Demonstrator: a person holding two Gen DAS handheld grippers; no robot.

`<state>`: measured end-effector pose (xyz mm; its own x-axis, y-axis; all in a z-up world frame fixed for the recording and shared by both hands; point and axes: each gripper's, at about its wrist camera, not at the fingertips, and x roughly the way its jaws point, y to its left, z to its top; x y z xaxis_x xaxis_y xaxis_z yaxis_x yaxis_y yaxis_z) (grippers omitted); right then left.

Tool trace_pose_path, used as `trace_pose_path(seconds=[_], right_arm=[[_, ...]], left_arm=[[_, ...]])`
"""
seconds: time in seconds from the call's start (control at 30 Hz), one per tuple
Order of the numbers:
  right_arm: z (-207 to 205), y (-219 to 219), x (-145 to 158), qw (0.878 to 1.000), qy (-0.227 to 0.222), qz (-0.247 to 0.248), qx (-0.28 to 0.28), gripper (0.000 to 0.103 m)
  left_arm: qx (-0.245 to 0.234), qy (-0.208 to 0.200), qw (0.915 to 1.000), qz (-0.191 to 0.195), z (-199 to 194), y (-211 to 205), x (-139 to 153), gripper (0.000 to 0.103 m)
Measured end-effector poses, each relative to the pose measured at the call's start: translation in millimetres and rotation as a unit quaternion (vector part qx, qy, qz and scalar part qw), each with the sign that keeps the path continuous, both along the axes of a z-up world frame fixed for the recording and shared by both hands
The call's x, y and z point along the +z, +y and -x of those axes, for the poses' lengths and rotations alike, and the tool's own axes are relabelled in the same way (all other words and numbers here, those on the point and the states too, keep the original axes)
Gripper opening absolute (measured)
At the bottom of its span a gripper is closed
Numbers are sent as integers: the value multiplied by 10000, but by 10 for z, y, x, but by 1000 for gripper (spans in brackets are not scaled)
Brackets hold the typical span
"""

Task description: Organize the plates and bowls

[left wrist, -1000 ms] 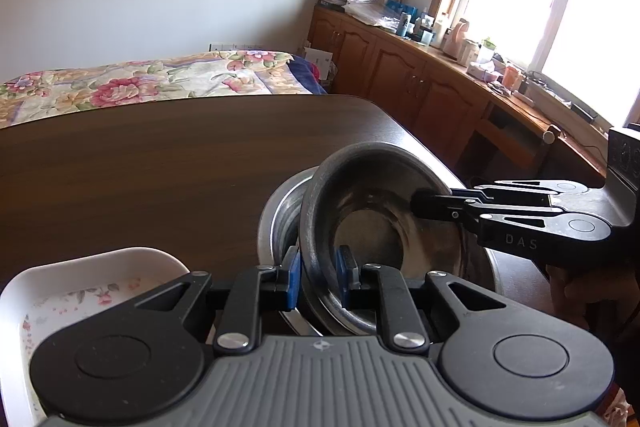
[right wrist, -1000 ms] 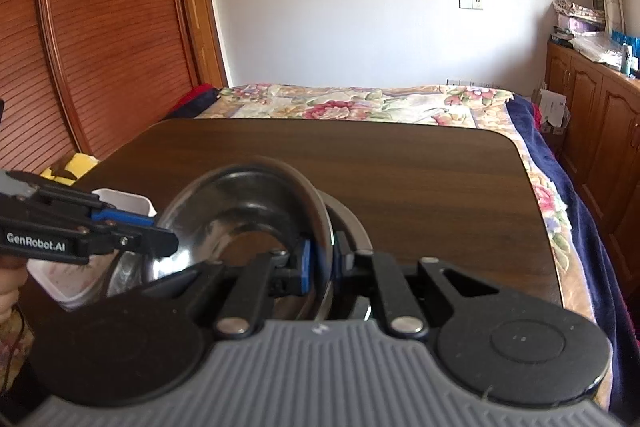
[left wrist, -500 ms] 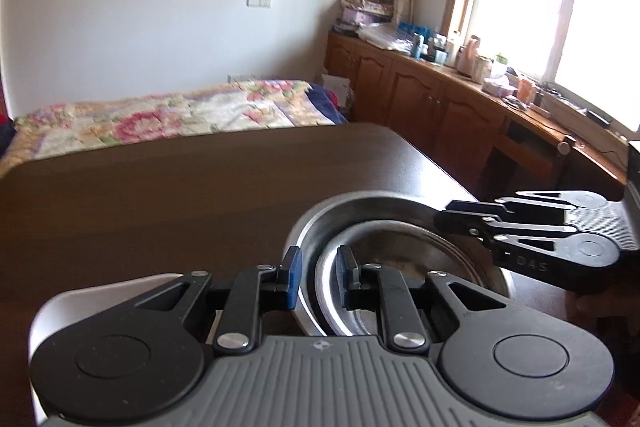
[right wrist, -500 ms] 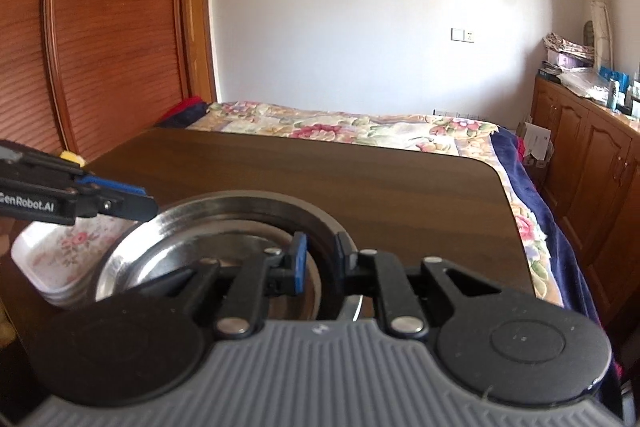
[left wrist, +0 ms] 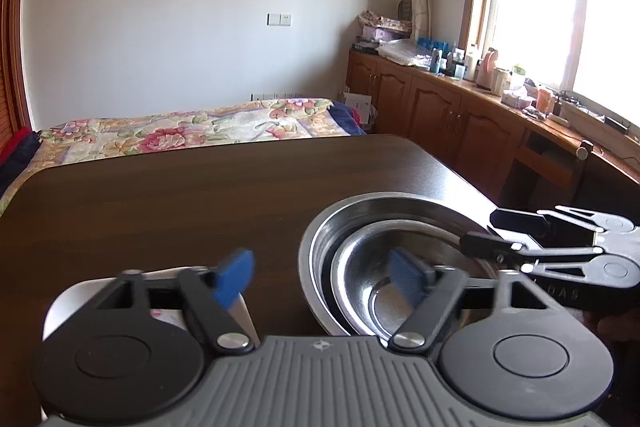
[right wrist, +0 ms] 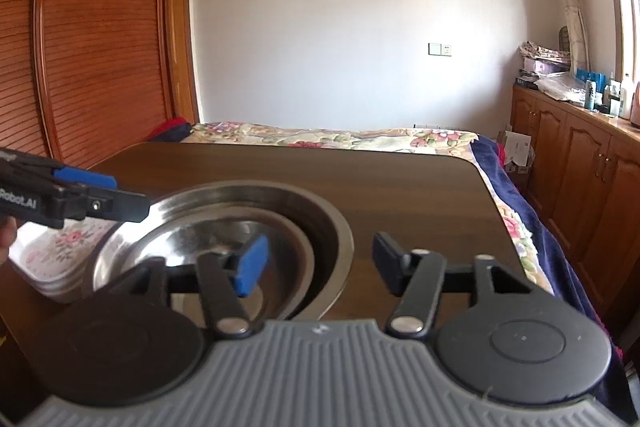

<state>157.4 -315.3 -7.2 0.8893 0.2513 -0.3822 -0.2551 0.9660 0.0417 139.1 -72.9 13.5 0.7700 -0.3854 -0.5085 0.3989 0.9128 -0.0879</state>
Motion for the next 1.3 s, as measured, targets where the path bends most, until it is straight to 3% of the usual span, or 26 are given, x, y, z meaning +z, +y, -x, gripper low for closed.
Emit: trace_pose_path(seconds=[0.13, 0.2, 0.43, 0.53, 0.67, 0.83, 0.9, 1.1, 1.3], right_arm=[[-5, -9, -29, 9998, -12, -180, -37, 86], [-4, -15, -44, 9997, -19, -251, -37, 91], [-48, -31, -96, 9988, 55, -484, -63, 93], [-43, -27, -108, 9984, 70, -567, -41, 93], [-56, -29, -118, 9976, 152, -680, -16, 92], [-92, -49, -170, 9956, 363, -863, -9, 54], [-87, -35, -184, 9953, 401, -876, 8, 46], [-57, -23, -188, 9952, 377, -891, -163, 36], [22, 25, -194, 9963, 288, -781, -208, 33]], left_arm=[[31, -66, 10000, 1, 30, -20, -64, 94], [24, -51, 10000, 35, 35, -31, -102, 95], [-13, 15, 9999, 170, 55, -44, -203, 99], [-36, 97, 9997, 221, 54, -56, -231, 89], [-111, 244, 9994, 217, 56, -88, -269, 57], [-77, 372, 9991, 196, 45, -110, -303, 44], [-63, 376, 9991, 204, 49, -109, -299, 39], [57, 362, 9990, 255, 63, -69, -312, 30], [56, 302, 9992, 243, 126, -68, -279, 30]])
